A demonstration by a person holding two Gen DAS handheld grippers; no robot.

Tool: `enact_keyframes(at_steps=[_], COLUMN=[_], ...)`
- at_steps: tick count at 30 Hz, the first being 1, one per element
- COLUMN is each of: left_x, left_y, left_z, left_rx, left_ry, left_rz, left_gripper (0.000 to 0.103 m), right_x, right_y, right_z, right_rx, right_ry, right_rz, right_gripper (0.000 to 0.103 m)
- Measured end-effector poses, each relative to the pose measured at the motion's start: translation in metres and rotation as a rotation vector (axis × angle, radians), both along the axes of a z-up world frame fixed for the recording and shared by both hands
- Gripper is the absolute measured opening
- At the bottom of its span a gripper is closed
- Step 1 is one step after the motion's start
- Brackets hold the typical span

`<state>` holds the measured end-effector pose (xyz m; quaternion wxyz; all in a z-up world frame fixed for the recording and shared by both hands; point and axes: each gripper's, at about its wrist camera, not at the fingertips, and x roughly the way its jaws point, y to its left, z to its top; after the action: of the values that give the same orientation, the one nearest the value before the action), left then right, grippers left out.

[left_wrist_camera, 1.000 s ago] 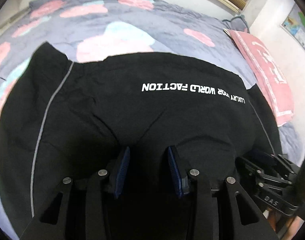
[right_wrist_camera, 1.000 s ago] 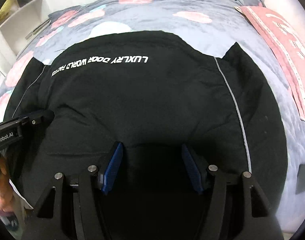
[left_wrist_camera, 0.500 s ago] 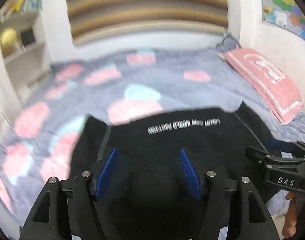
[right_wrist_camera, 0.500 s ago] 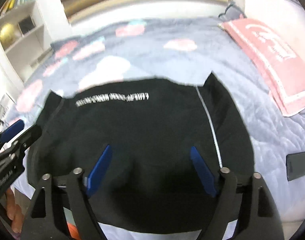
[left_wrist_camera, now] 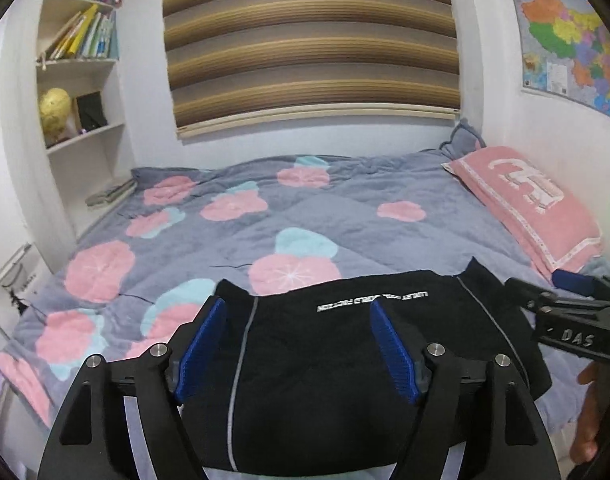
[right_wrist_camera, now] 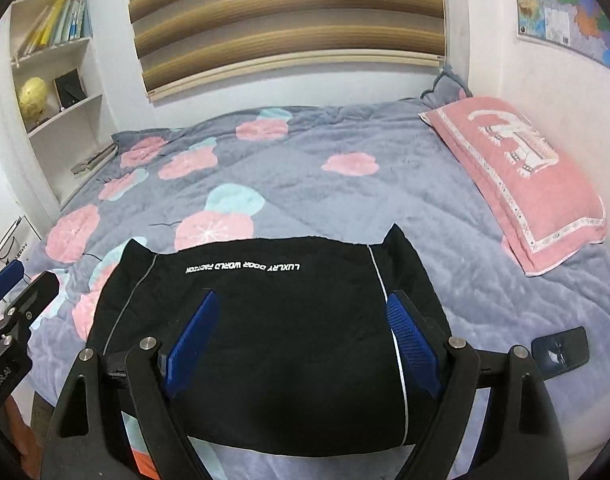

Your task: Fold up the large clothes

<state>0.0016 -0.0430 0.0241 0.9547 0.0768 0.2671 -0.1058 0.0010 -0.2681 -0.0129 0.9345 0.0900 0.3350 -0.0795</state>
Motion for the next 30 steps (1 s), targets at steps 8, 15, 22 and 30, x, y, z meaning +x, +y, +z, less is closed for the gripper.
enact_keyframes(at_steps=[8, 15, 22, 30], left_x=[0.001, 0.005, 0.016, 0.032], left_y=[0.005, 0.002, 0.001, 0.004], left_z=[0.001, -0.01, -0.025, -0.041], left_rx=[0.02, 0.022, 0.022, 0.018], left_ry=[-0.004, 0.033, 0.084, 0.15], left_rz=[0.068, 0.077, 0.068, 0.069], left_gripper=[0.077, 0.077, 0.077, 0.077], right_x=[-0.01, -0.001, 0.009, 0.018], right_y=[-0.001, -0.004, -0.006, -0.007], right_z=[0.011, -0.005, -0.022, -0.037], right_rx=[-0.025, -0.009, 0.004, 0.016], right_ry=[-0.033, 0.008, 0.055, 0.099], right_rz=[-0.017, -0.007, -0.006, -0.002], right_gripper=[0.095, 0.095, 0.095, 0.095])
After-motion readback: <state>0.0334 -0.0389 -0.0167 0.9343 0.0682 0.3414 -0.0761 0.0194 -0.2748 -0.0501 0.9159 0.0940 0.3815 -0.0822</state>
